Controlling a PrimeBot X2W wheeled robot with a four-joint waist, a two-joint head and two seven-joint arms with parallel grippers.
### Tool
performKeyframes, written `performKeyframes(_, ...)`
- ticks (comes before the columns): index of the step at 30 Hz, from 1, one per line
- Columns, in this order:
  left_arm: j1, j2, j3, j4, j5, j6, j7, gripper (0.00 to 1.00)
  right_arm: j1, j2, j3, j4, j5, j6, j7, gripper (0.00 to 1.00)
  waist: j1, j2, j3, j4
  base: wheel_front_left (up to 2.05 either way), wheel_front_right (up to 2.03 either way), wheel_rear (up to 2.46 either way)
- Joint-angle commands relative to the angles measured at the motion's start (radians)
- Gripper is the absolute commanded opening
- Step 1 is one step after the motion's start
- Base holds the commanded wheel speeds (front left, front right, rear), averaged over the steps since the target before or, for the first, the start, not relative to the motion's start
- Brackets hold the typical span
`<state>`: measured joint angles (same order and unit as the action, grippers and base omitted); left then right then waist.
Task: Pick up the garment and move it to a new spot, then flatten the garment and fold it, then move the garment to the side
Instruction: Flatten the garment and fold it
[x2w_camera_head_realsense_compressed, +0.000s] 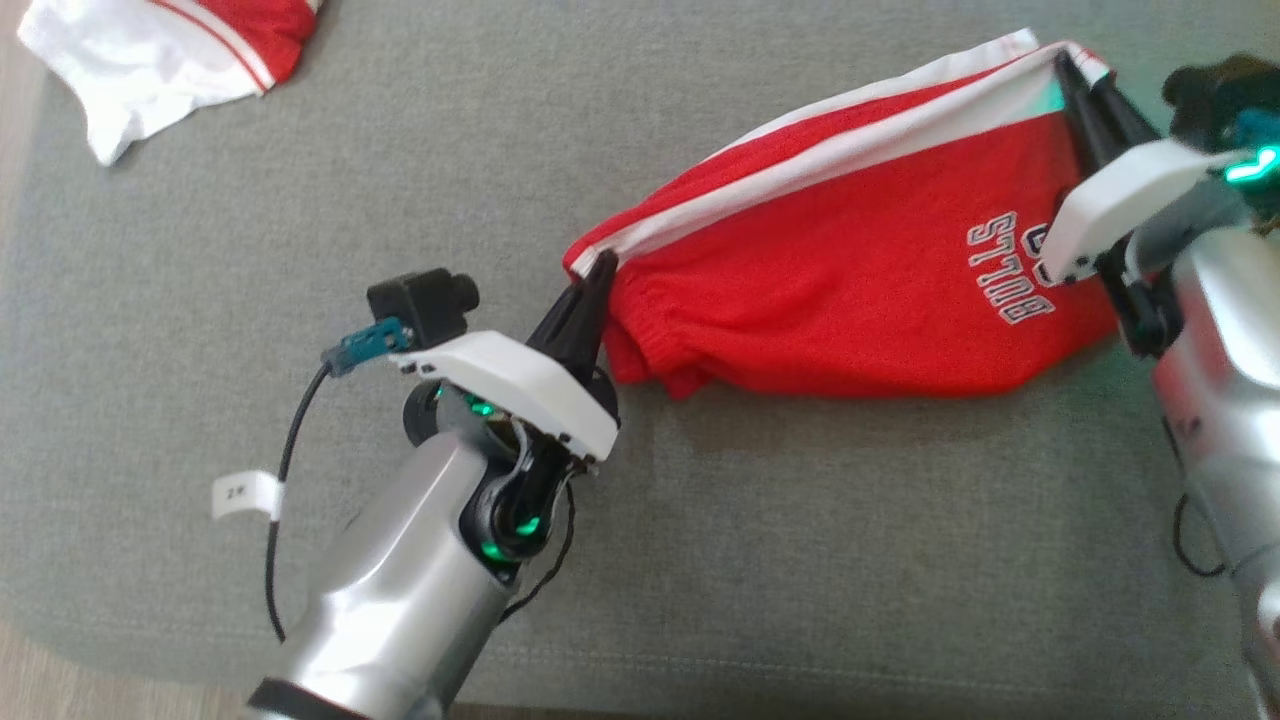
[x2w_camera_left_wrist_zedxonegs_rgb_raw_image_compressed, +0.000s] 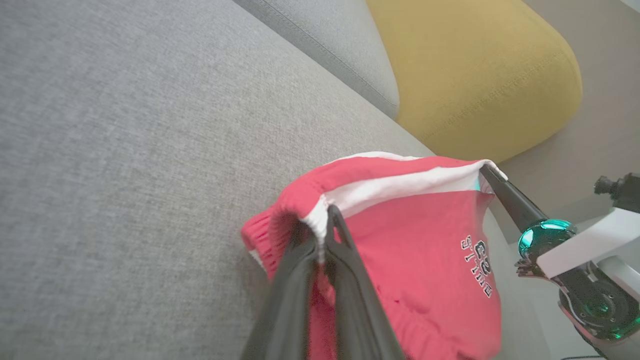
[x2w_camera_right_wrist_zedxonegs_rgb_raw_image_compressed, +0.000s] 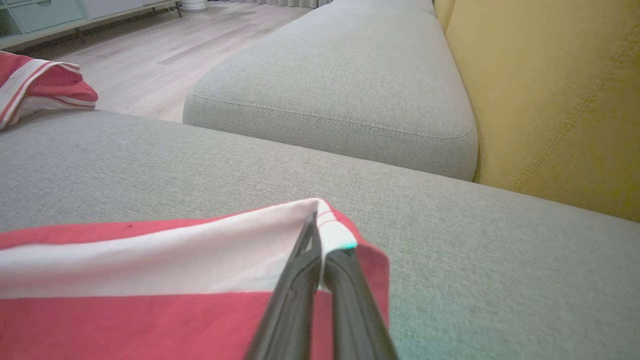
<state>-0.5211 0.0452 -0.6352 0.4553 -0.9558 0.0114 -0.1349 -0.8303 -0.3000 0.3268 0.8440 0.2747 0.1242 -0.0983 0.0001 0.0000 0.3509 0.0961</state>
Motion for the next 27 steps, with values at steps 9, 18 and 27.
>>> performKeyframes(9, -0.11, 0.005, -0.062, 0.037, -0.064, 0.022, -0.061, 0.0, -0.162, 0.001, 0.068, 0.165, 0.026, 0.007, -0.033, 0.08, -0.0001, 0.0, 0.041, 0.035, 0.0, 0.0, 0.0)
performKeyframes(18, -0.132, 0.005, -0.1, 0.044, -0.073, 0.036, -0.109, 1.0, -0.235, -0.007, 0.118, 0.268, 0.055, 0.007, -0.077, 1.0, -0.0001, 0.0, 0.037, 0.052, 0.0, 0.0, 0.0)
performKeyframes(27, -0.052, 0.054, -0.044, -0.07, 0.075, 0.056, -0.126, 1.0, -0.241, -0.046, 0.179, 0.291, 0.118, 0.007, -0.115, 1.0, -0.0001, 0.0, -0.012, 0.04, 0.0, 0.0, 0.0)
